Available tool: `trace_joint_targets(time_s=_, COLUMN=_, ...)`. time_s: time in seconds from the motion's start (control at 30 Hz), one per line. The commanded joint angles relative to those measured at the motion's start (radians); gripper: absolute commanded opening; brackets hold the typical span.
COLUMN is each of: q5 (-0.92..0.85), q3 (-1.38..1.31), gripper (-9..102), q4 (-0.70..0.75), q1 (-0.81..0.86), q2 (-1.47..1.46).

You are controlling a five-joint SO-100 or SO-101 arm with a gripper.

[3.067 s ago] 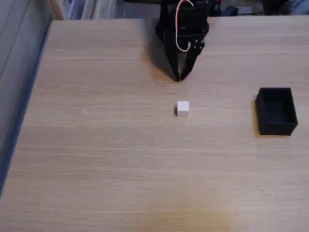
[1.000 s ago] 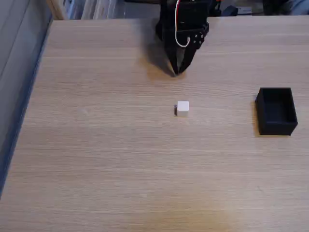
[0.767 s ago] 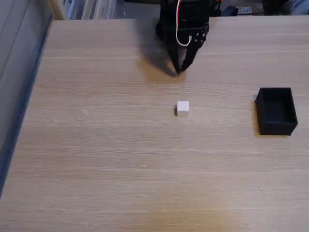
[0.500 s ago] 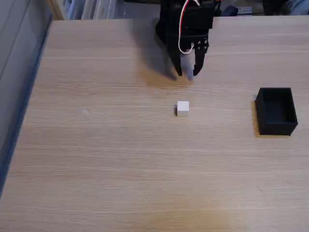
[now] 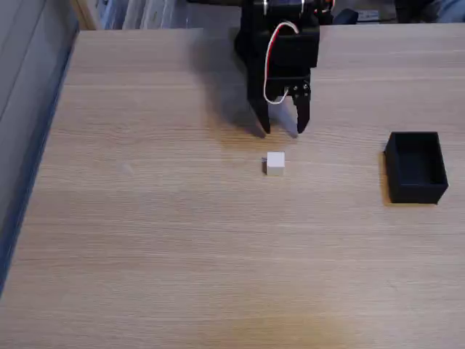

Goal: Pick a white block and place it in the black box.

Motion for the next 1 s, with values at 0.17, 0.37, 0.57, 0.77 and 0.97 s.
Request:
trace_joint_targets(time_s=0.17, q5=-0.015, q3=-0.12, gripper=25, q4=-0.071, q1=0.021, q2=-0.147)
trace_joint_targets(time_s=0.37, q5=-0.038, q3=-0.147, gripper=25, q4=-0.101, q1=0.046, q2=-0.209)
trace_joint_targets(time_s=0.57, q5=-0.043, q3=-0.187, gripper=25, q4=-0.112, q1=0.055, q2=-0.261)
trace_joint_targets(time_s=0.77, q5=-0.038, q3=-0.245, gripper=25, q4=-0.112, q1=0.055, q2=-0.319)
trace_joint_targets(time_s=0.97, q5=-0.031, q3=-0.308, gripper=25, q4=-0.112, q1=0.057, q2=-0.38)
